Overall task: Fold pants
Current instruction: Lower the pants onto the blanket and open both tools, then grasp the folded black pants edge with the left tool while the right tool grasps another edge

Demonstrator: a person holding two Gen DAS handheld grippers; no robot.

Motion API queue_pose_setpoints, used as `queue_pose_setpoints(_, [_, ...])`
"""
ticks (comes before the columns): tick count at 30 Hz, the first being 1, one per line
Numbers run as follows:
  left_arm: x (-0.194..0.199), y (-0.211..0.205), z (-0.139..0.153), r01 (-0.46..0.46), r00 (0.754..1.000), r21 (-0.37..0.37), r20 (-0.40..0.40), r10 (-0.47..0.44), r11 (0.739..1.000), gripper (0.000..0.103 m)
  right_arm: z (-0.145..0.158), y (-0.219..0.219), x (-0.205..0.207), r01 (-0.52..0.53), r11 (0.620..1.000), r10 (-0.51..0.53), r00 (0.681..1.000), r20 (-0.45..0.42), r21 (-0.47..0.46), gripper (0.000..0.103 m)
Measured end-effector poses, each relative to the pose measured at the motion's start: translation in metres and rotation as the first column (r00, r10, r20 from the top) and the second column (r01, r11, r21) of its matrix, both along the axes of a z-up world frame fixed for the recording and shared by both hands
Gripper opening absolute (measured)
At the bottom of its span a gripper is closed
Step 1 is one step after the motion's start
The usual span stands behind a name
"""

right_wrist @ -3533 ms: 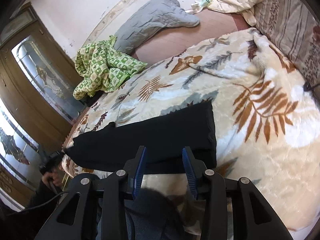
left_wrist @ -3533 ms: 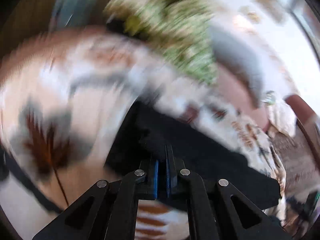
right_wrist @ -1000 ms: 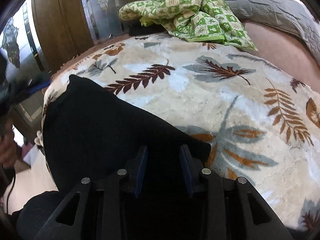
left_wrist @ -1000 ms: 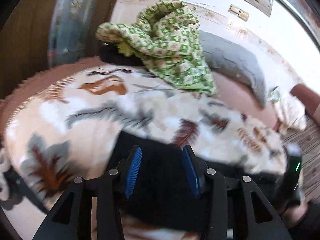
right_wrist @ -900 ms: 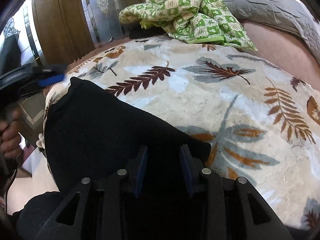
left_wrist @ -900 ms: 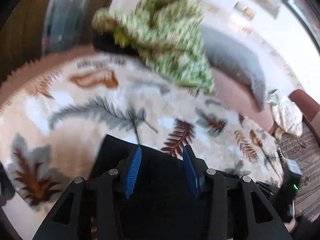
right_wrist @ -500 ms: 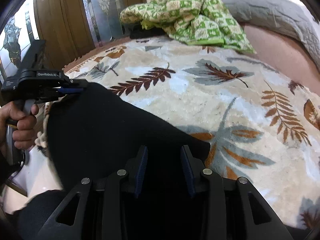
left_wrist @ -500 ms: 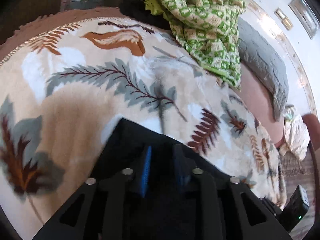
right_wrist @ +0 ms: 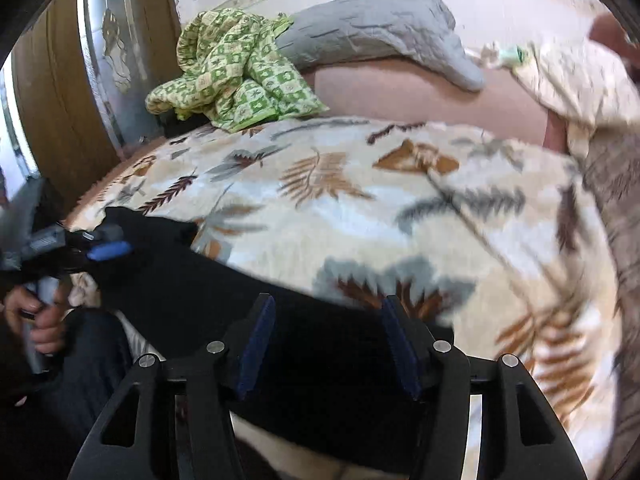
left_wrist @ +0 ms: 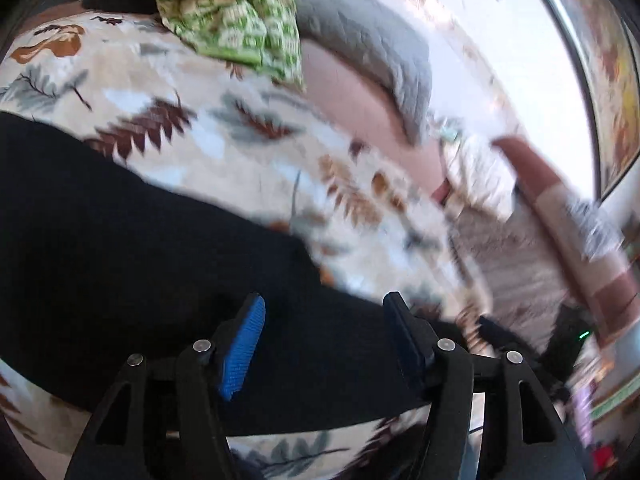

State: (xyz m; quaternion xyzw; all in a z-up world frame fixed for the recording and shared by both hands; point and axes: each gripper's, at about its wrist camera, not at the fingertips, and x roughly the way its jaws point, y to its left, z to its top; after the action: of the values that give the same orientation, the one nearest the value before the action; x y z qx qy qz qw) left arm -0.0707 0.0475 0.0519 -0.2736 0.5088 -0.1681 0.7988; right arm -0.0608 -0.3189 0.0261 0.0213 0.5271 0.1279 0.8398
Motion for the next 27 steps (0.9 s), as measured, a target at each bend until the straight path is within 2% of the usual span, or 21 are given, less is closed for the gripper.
queue_pose_setpoints(1, [0.004,-0.004,0.0,0.012,1.0,0.019,-0.011,-0.012,1.0,0.059,-0.012,-0.002,-0.002,-0.004,1.0,0.003,0.999,-0.037,-0.014,0.056])
queue_pose_setpoints(2, [0.002,-0.004,0.005,0.018,1.0,0.02,0.018,-0.018,1.0,0.06,-0.036,-0.006,-0.002,0.013,0.999,-0.019,0.991,-0.13,-0.05,0.056])
queue_pose_setpoints(3, [0.003,-0.003,0.008,0.016,0.999,0.027,0.033,-0.017,1.0,0.062,-0.044,-0.011,-0.006,0.039,0.999,-0.044,0.991,-0.124,-0.036,0.057])
queue_pose_setpoints(4, [0.003,-0.003,0.01,0.014,0.999,0.045,0.037,-0.015,0.999,0.062,-0.039,-0.013,-0.008,0.061,0.998,-0.061,0.994,-0.086,-0.006,0.057])
queue_pose_setpoints(6, [0.001,-0.005,0.007,0.022,1.0,0.065,0.015,-0.023,0.998,0.062,-0.031,-0.02,-0.008,0.13,0.991,-0.126,0.987,-0.097,0.031,0.055])
queue_pose_setpoints(10, [-0.001,-0.009,0.007,0.018,1.0,0.052,-0.007,-0.018,0.998,0.063,0.0,-0.03,-0.03,0.211,0.974,-0.21,0.977,-0.021,0.084,0.057])
queue_pose_setpoints(13, [0.005,-0.011,-0.001,0.017,1.0,0.036,-0.026,-0.016,0.999,0.065,0.012,-0.048,-0.059,0.324,0.929,-0.323,0.946,-0.036,0.181,0.066])
queue_pose_setpoints(16, [0.008,-0.008,-0.006,0.005,0.999,0.004,-0.044,-0.005,1.0,0.066,0.006,-0.067,-0.092,0.466,0.824,-0.449,0.884,-0.129,0.324,0.071])
queue_pose_setpoints(18, [0.01,-0.006,-0.01,-0.005,0.998,-0.016,-0.055,0.004,1.0,0.066,-0.009,-0.071,-0.097,0.517,0.767,-0.469,0.856,-0.219,0.38,0.072])
queue_pose_setpoints(21, [0.011,-0.005,-0.014,-0.016,0.998,-0.033,-0.068,0.014,0.999,0.066,-0.026,-0.074,-0.098,0.564,0.736,-0.508,0.826,-0.243,0.375,0.072])
queue_pose_setpoints(23, [0.012,-0.005,-0.014,-0.015,0.998,-0.034,-0.068,0.013,0.999,0.066,-0.031,-0.078,-0.095,0.57,0.709,-0.528,0.819,-0.224,0.415,0.072])
queue_pose_setpoints(25, [0.011,-0.005,-0.014,-0.018,0.998,-0.034,-0.069,0.015,0.999,0.066,-0.035,-0.079,-0.088,0.573,0.704,-0.539,0.816,-0.211,0.419,0.071])
queue_pose_setpoints(27, [0.011,-0.005,-0.015,-0.021,0.997,-0.033,-0.071,0.018,0.999,0.066,-0.036,-0.076,-0.082,0.556,0.721,-0.532,0.827,-0.183,0.414,0.071])
